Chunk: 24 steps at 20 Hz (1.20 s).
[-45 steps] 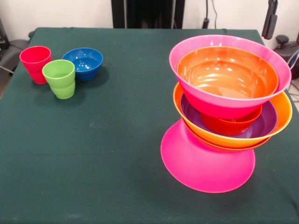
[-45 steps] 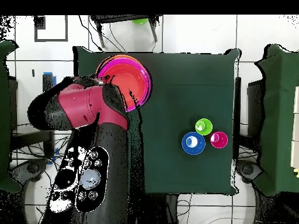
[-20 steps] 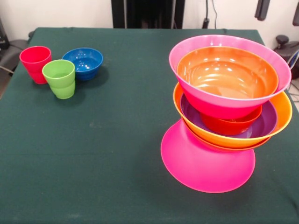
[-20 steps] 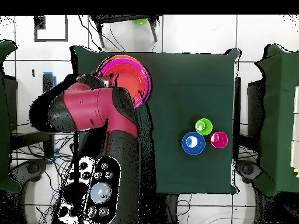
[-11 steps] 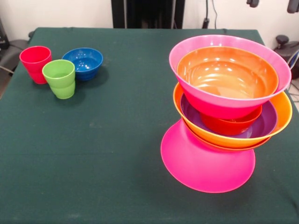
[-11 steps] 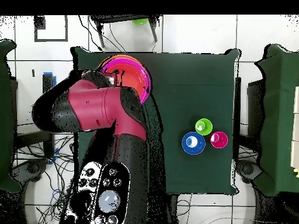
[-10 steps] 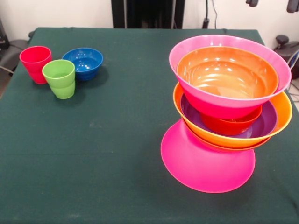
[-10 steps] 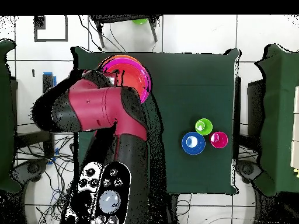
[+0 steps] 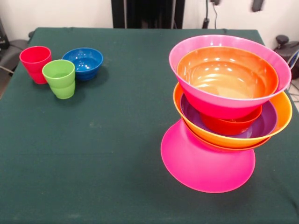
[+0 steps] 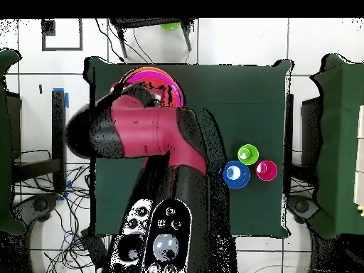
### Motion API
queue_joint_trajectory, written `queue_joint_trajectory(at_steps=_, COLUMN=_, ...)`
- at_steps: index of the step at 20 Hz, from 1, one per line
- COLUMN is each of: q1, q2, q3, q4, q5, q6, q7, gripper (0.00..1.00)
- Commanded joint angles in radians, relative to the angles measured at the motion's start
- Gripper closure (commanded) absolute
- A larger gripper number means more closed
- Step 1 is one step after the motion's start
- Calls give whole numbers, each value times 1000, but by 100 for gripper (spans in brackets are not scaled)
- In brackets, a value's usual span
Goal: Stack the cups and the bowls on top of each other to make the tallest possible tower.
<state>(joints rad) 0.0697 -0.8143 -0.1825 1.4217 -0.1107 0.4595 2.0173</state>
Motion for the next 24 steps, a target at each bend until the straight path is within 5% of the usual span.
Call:
queue_joint_trajectory(at_steps=1, q1=-97, q2=40, q3=125, q4=160, q5=-6, q6=31, q7=-15, gripper=0)
queue_joint_trajectory(at_steps=24, q1=-377, q2=163, q3=300, q4=273, q5=-145, q6=-240, q7=-44, gripper=0)
